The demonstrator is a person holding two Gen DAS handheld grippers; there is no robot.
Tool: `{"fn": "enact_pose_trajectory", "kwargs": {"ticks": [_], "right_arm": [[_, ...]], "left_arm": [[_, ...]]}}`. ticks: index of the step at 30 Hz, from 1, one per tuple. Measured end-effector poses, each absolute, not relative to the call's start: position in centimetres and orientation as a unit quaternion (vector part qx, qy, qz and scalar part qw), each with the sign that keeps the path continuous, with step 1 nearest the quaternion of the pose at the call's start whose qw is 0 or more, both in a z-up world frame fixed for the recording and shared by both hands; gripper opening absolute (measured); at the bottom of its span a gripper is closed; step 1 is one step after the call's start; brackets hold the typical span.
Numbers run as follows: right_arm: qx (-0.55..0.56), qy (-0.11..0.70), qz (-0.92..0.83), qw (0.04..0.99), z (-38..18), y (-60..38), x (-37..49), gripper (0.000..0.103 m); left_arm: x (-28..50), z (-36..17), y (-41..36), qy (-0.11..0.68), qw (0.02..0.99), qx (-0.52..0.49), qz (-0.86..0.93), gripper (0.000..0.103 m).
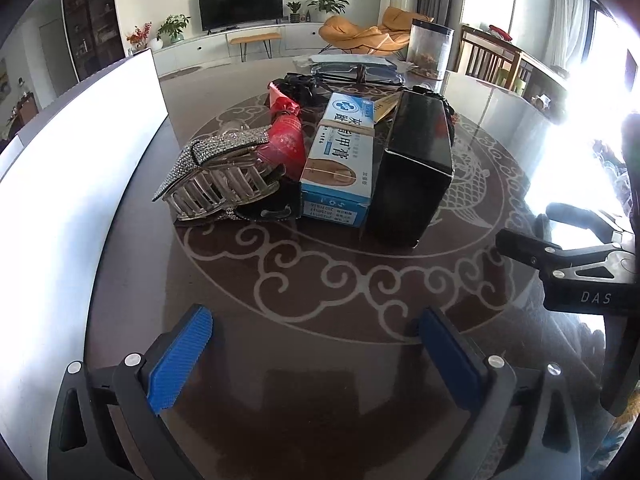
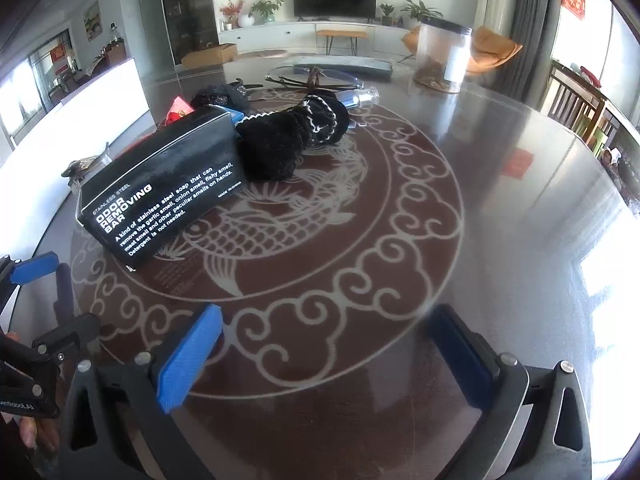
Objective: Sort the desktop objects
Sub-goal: 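Bring both tools back over the table items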
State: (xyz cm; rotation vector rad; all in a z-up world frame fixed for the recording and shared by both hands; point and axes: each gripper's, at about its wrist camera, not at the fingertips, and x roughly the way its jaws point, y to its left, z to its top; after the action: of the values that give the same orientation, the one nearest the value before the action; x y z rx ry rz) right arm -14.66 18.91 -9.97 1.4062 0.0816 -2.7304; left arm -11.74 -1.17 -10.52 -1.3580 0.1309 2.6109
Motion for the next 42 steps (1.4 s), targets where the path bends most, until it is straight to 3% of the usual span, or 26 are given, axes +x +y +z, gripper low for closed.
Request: {"fn": "enact_pose_trajectory", "kwargs": {"ticks": [42], "right_arm": [[0.457, 0.026, -0.888, 0.035, -9.90, 19.01, -14.68, 0.103]], "left_arm": [[-11.65, -10.49, -1.46, 0.046, 0.096, -0.457, 0.883, 0.103]]}}
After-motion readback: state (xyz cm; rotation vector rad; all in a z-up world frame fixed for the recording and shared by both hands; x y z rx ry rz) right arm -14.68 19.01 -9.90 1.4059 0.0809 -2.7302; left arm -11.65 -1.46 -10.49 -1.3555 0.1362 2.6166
